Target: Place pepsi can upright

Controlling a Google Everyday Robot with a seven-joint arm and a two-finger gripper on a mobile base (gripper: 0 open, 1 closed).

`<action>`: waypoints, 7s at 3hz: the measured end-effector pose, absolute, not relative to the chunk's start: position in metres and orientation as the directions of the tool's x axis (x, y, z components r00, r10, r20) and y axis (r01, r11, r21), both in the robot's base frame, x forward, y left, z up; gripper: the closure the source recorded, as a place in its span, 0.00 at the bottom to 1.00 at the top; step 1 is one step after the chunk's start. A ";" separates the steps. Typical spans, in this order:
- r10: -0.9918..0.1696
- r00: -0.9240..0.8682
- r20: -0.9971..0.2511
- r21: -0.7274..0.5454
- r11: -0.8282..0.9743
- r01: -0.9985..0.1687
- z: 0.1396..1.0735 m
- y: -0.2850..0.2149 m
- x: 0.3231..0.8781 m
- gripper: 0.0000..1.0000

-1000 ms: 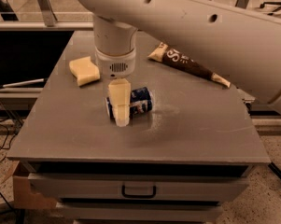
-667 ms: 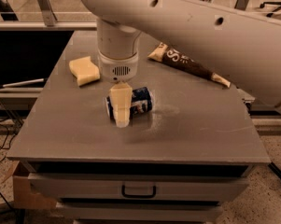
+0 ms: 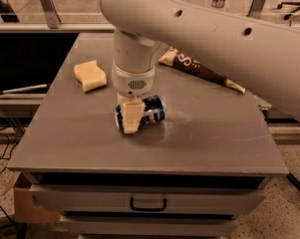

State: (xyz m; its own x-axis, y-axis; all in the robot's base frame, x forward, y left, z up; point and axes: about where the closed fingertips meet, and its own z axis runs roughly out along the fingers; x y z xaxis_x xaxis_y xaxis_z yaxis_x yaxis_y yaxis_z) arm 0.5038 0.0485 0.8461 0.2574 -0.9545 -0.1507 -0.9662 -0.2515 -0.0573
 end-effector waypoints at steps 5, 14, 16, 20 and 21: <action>-0.772 0.265 -0.578 -0.346 -0.062 -0.936 0.949 -0.007 0.510 1.00; -0.091 0.038 -0.995 -0.051 0.149 -0.988 0.912 -0.006 0.520 0.85; -0.053 0.043 -0.998 -0.050 0.147 -0.988 0.909 -0.009 0.522 0.38; -0.187 0.067 -0.980 -0.095 0.149 -0.984 0.902 -0.015 0.515 0.00; -0.333 0.057 -0.941 -0.119 0.169 -0.978 0.892 -0.033 0.508 0.00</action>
Offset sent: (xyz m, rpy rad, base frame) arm 0.0181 -0.0325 0.0662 0.0979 -0.1544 -0.0369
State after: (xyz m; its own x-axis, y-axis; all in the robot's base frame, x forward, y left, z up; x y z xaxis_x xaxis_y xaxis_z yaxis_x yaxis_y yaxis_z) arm 0.5085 -0.0333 0.8923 0.0567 -0.3330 -0.9412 -0.9785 0.1688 -0.1186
